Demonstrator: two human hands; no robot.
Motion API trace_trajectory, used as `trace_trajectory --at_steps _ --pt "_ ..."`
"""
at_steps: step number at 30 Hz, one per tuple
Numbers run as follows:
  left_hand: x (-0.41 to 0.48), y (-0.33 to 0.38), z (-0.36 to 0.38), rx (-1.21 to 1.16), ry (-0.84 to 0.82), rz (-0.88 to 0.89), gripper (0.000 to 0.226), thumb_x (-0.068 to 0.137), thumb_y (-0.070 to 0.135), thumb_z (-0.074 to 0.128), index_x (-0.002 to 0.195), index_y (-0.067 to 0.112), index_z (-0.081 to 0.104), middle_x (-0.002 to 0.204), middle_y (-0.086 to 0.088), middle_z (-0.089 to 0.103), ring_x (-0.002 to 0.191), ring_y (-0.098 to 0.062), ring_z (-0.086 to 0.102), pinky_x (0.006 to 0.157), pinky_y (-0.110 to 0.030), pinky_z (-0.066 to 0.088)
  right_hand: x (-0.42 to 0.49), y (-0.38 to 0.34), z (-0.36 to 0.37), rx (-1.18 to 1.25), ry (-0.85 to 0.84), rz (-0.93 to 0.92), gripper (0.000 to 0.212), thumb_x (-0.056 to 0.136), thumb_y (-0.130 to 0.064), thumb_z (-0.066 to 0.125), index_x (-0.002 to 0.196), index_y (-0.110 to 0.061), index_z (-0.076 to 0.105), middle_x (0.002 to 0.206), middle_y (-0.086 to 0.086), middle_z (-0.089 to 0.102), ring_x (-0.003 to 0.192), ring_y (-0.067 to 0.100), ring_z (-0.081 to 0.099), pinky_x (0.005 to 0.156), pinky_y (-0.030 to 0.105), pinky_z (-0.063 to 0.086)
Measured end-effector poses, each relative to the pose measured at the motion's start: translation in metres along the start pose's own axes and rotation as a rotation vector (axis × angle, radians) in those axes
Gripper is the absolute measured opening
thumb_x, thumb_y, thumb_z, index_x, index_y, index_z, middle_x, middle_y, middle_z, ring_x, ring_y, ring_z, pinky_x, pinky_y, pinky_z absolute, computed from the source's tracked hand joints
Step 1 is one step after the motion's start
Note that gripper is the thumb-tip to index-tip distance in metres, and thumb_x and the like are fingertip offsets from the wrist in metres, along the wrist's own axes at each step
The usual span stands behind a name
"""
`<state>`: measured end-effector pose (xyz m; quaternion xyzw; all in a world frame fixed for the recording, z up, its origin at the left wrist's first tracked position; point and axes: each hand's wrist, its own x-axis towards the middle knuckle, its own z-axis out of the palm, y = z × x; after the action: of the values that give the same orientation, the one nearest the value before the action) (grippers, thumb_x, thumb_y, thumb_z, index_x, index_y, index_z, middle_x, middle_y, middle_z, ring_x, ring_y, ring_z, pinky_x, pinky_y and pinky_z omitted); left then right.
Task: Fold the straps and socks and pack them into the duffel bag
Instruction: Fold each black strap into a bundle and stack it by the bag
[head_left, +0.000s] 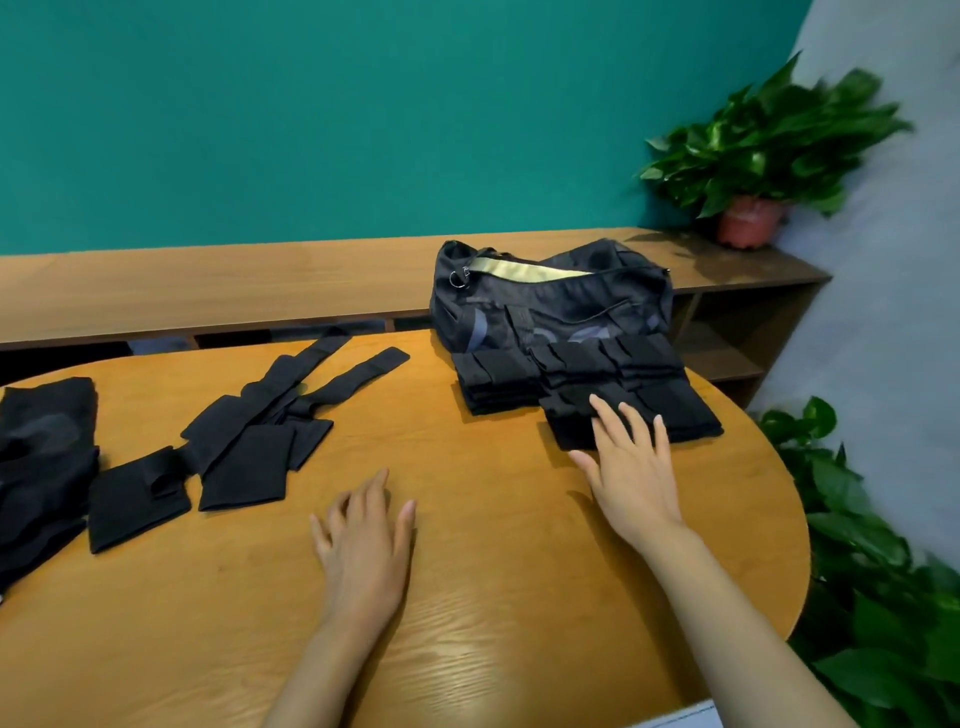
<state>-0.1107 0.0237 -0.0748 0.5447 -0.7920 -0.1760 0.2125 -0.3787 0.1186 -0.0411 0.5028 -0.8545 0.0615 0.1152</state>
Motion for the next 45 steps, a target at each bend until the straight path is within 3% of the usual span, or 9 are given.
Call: trace_trajectory --at_steps 3,10,16,22,26,30,36,40,45 --pt "0.001 0.001 0.000 -0.009 -0.014 -0.009 0.072 0.089 0.061 0.013 0.150 0.027 0.029 0.144 0.003 0.044 0.140 -0.023 0.026 0.119 -0.053 0.004 0.009 0.008 0.006 -0.025 -0.044 0.015 0.063 0.100 -0.055 0.027 0.145 -0.014 0.042 0.162 -0.008 0.015 0.148 0.021 0.014 0.120 0.049 0.005" --pt "0.001 -0.001 0.002 0.000 -0.013 -0.003 0.070 0.090 0.060 0.014 0.150 0.027 0.029 0.143 0.005 0.046 0.142 -0.022 0.023 0.120 -0.051 0.004 0.002 0.008 0.017 -0.014 -0.029 0.057 0.066 0.097 -0.056 0.031 0.142 -0.010 0.048 0.159 -0.004 0.025 0.146 0.024 0.024 0.119 0.053 0.010" --pt "0.002 -0.001 0.002 -0.012 -0.013 0.005 0.069 0.091 0.059 0.016 0.149 0.026 0.032 0.143 0.004 0.046 0.143 -0.022 0.023 0.119 -0.051 0.003 0.000 0.004 0.018 0.099 -0.097 0.031 0.058 0.096 -0.061 0.027 0.138 -0.025 0.043 0.159 -0.002 0.026 0.148 0.020 0.020 0.119 0.056 0.000" --pt "0.001 -0.002 0.001 -0.008 -0.019 0.000 0.057 0.098 0.053 0.025 0.149 0.027 0.031 0.146 0.005 0.044 0.143 -0.021 0.021 0.119 -0.050 0.003 0.009 -0.001 0.018 0.022 -0.236 -0.031 0.072 0.092 -0.067 0.009 0.155 -0.033 0.003 0.163 -0.005 0.000 0.150 0.023 -0.005 0.118 0.055 -0.006" --pt "0.000 -0.001 -0.002 -0.026 -0.028 0.001 0.053 0.099 0.050 0.028 0.147 0.028 0.034 0.147 0.006 0.043 0.143 -0.021 0.021 0.119 -0.051 0.002 0.011 -0.011 0.013 0.013 -0.214 -0.062 0.069 0.095 -0.064 0.010 0.156 -0.031 0.004 0.164 -0.005 0.001 0.150 0.021 -0.005 0.118 0.051 -0.008" --pt "0.002 -0.003 -0.010 -0.069 -0.058 0.028 0.050 0.099 0.050 0.029 0.146 0.031 0.034 0.146 0.008 0.041 0.141 -0.019 0.024 0.119 -0.051 0.003 0.009 -0.039 0.008 0.082 -0.173 -0.157 0.081 0.086 -0.067 -0.008 0.155 -0.029 0.010 0.163 -0.006 0.006 0.150 0.019 -0.003 0.120 0.045 -0.005" --pt "0.014 -0.028 -0.038 -0.039 0.021 0.053 0.045 0.100 0.048 0.032 0.142 0.033 0.040 0.144 0.011 0.042 0.138 -0.012 0.027 0.120 -0.048 0.007 0.002 -0.117 0.002 0.232 -0.233 -0.341 0.060 0.101 -0.054 0.025 0.154 -0.027 0.021 0.163 -0.008 0.010 0.150 0.015 -0.002 0.121 0.040 -0.006" --pt "0.027 -0.058 -0.056 0.049 0.044 -0.005 0.046 0.101 0.047 0.032 0.144 0.031 0.041 0.152 0.008 0.035 0.144 -0.015 0.019 0.119 -0.049 0.002 0.002 -0.179 0.010 0.262 -0.297 -0.472 0.054 0.103 -0.049 0.026 0.153 -0.028 0.026 0.162 -0.009 0.013 0.150 0.014 0.001 0.122 0.044 -0.002" --pt "0.040 -0.092 -0.068 0.224 0.007 -0.110 0.054 0.102 0.050 0.025 0.152 0.027 0.025 0.160 0.003 0.020 0.149 -0.017 0.008 0.118 -0.052 -0.005 0.018 -0.241 0.019 0.309 -0.340 -0.529 0.053 0.105 -0.040 0.028 0.155 -0.027 0.018 0.163 -0.009 0.009 0.150 0.015 0.002 0.122 0.045 0.001"
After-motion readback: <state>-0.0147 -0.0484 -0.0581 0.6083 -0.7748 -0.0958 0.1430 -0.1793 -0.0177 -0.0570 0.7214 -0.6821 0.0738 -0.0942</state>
